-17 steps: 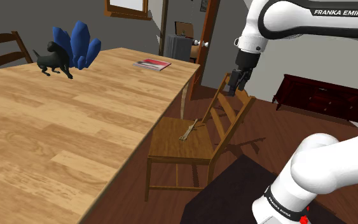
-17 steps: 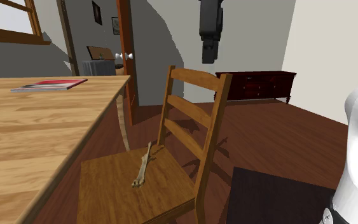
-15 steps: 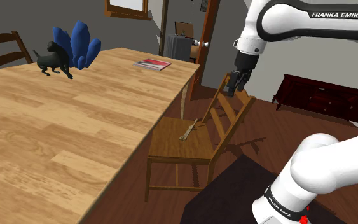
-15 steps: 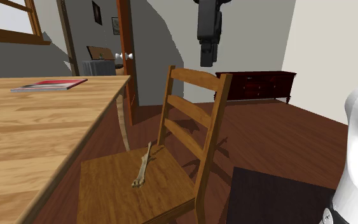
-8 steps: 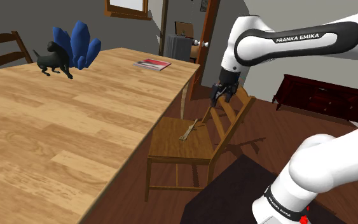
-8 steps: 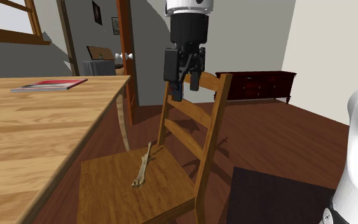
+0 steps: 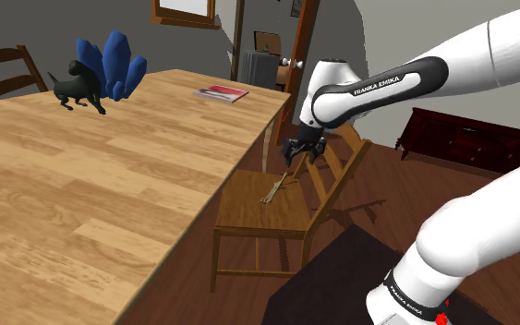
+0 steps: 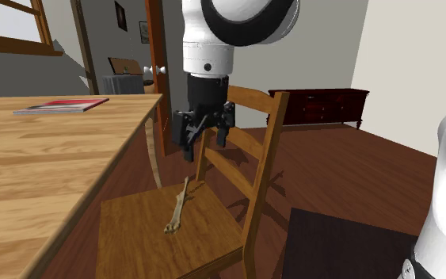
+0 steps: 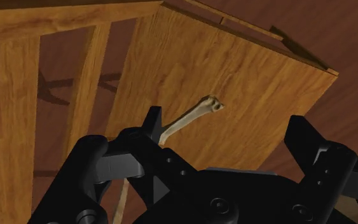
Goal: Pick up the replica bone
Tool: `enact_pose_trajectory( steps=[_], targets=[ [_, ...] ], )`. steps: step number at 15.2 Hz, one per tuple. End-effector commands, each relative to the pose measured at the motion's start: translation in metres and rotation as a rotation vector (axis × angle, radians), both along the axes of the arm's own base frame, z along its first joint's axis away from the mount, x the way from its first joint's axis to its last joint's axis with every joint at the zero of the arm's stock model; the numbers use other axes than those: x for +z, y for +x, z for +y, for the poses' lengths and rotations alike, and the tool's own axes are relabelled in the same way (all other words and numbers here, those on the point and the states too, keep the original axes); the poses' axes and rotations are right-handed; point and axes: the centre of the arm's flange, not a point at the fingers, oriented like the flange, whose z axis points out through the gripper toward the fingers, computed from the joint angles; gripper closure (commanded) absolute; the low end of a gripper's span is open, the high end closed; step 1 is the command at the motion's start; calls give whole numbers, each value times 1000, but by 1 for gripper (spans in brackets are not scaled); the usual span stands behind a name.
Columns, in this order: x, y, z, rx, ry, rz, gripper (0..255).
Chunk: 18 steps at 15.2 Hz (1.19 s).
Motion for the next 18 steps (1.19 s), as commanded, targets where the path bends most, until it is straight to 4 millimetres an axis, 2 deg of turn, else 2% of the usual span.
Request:
enact_pose_trajectory(
  steps=[1,9,18],
  targets=[
    [-22,13,-5,-66,1,-18,0],
    [-104,69,-29,-318,-1,-79,0],
    [-192,127,-74,-602,-2,-147,0]
  ],
)
